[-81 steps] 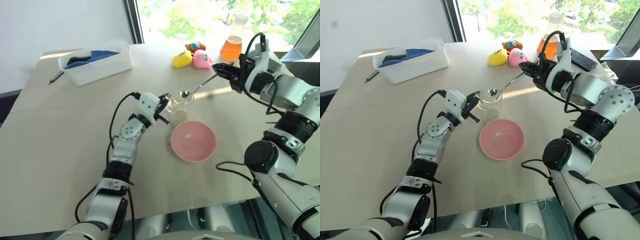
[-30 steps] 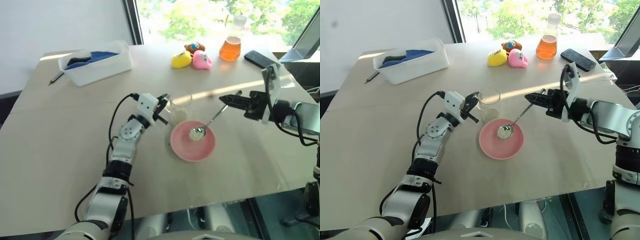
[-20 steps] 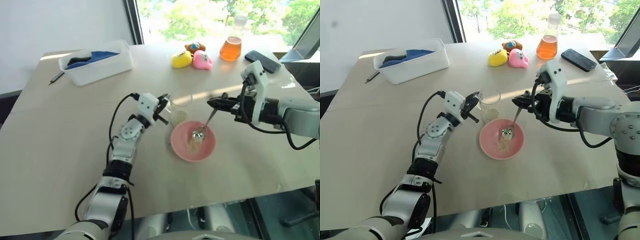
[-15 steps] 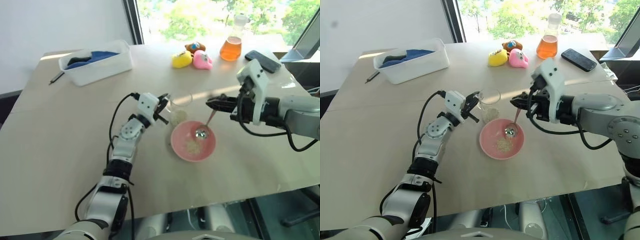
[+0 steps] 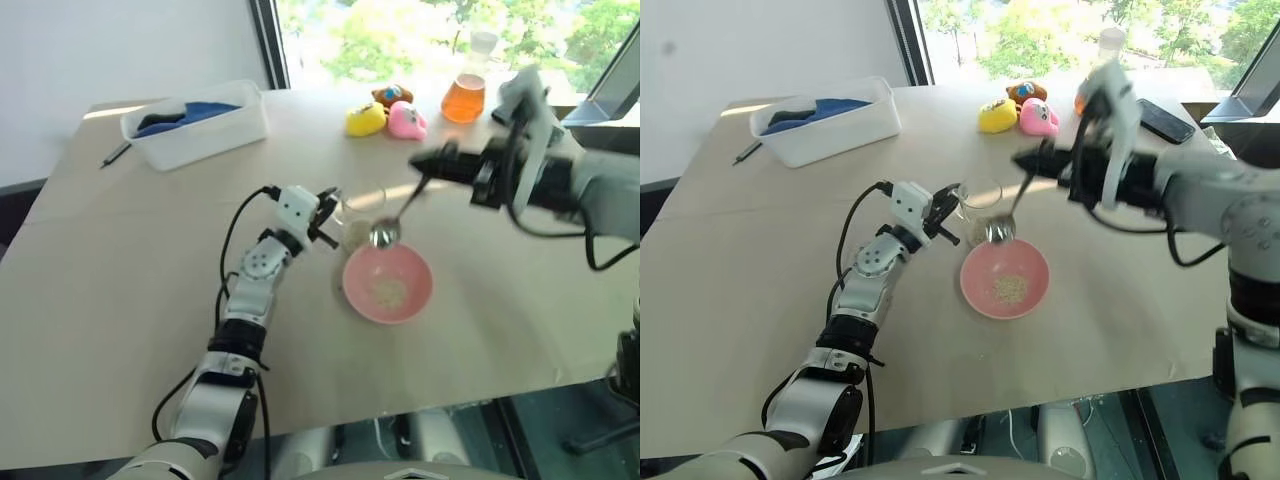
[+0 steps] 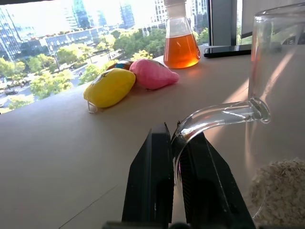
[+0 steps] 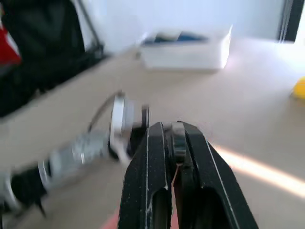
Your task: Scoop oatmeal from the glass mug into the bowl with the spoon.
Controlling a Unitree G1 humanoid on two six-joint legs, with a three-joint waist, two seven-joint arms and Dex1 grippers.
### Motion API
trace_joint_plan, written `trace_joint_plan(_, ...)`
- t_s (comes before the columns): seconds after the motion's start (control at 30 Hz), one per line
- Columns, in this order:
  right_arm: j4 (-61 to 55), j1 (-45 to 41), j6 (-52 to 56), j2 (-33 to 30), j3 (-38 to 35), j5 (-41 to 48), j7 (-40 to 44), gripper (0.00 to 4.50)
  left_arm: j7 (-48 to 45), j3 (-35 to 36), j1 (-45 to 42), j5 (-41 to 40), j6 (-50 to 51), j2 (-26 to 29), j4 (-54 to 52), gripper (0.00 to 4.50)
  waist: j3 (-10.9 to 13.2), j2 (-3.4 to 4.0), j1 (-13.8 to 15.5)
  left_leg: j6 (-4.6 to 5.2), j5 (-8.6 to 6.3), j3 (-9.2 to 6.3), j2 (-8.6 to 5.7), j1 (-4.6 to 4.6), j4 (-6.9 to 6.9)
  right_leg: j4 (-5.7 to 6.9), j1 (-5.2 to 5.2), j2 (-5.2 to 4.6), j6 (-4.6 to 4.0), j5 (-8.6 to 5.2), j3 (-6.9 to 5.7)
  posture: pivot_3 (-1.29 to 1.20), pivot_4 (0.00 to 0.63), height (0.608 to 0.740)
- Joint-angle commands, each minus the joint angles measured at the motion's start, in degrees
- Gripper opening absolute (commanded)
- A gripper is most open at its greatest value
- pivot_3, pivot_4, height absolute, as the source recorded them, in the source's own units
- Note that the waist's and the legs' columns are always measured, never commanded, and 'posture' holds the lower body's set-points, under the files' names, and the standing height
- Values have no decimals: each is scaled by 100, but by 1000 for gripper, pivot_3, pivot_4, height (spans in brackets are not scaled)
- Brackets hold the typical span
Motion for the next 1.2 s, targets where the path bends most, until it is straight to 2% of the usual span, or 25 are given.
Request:
trace_joint_plan(0.03, 631, -432, -66, 307, -417, 614, -873, 0, -10, -68, 76, 66, 72, -22, -59, 134, -1, -1, 23, 0, 0, -3, 0, -1, 0, -1, 0, 0, 0, 0, -3, 0, 150, 740)
trace_joint_plan(0.2, 994, -508, -101, 599, -293, 175, -1000, 0, 53, -55, 93, 88, 67, -46, -89, 134, -1, -1, 72, 2, 0, -1, -4, -11, 0, -8, -4, -4, 0, 0, -2, 0, 150, 740)
trace_joint_plan(0.37, 1033, -377, -74, 605, 124, -680, -580, 0, 109, -58, 140, 87, 87, -54, -173, 134, -1, -1, 76, 2, 0, -1, -3, -10, 0, -4, -6, -2, 0, 0, -3, 0, 150, 740)
trace_joint_plan(0.6, 957, -378, 151, 669, 201, -1045, -172, 0, 142, -39, 213, 75, 137, -23, -283, 134, -1, 0, 79, 2, 0, 0, -3, -10, 0, -4, -5, -2, 0, 0, -2, 0, 150, 740)
trace_joint_plan(0.63, 943, -385, 166, 701, 171, -1055, -154, 724, 142, -40, 218, 74, 146, -23, -292, 0, -1, 0, 78, 2, 0, 0, -3, -9, 0, -4, -5, -1, 0, 0, -2, 0, 150, 740)
trace_joint_plan(0.67, 931, -393, 185, 726, 146, -1081, -130, 956, 142, -40, 221, 72, 152, -23, -298, 0, -1, 0, 78, 2, 0, -1, -3, -10, 0, -4, -6, -1, 0, 0, -3, 0, 150, 740)
trace_joint_plan(0.8, 994, -485, -131, 961, -163, -1317, -391, 2780, 147, -31, 197, 56, 166, -39, -272, 0, -1, 0, 73, 1, 0, 0, -3, -8, 0, -3, -6, -1, 0, 0, -2, 0, 150, 740)
trace_joint_plan(1.2, 1024, -514, -576, 1214, -444, -1930, -259, 2780, 126, -1, 161, 8, 130, -33, -263, 0, -1, 1, 57, 1, 0, 0, -4, -8, 0, -1, -7, 0, 0, 0, -3, 0, 150, 740)
